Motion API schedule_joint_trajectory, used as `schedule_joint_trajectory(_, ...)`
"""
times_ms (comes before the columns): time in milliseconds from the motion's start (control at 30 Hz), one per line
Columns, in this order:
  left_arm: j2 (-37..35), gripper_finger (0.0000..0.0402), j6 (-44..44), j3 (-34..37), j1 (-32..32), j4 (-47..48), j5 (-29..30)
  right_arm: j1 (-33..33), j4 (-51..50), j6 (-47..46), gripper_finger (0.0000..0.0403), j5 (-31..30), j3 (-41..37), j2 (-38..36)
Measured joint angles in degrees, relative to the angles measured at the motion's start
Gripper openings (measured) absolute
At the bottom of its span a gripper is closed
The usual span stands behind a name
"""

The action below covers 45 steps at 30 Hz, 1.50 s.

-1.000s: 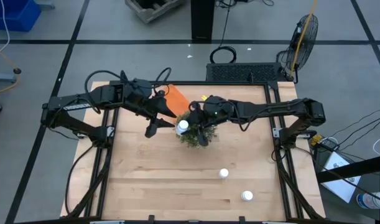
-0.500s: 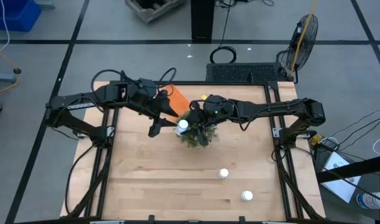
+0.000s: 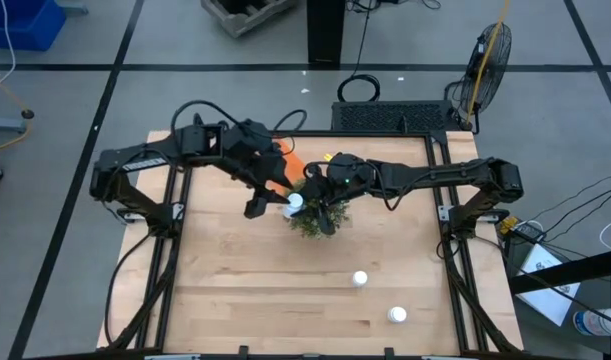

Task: Pick and place pill bottles into a basket
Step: Put the white medicine bottle into the orange bin

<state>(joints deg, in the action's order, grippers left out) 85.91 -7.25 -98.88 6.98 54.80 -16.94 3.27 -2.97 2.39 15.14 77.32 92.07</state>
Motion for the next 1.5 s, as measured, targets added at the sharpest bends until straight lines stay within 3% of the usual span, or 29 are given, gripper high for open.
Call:
schedule_joint_trajectory(600,3.1,0.0191,0.9,-0.1,-1.6,0.9,-0.5,0.0,-0.8,0.4,0.0161,0.0,0.0,0.1)
schedule_joint_trajectory(1500,3.4,0.0191,-0.4,0.0,-1.7,-0.1,4.8,0.1,-0.7,0.9,0.0159,-0.5,0.0,-0.1)
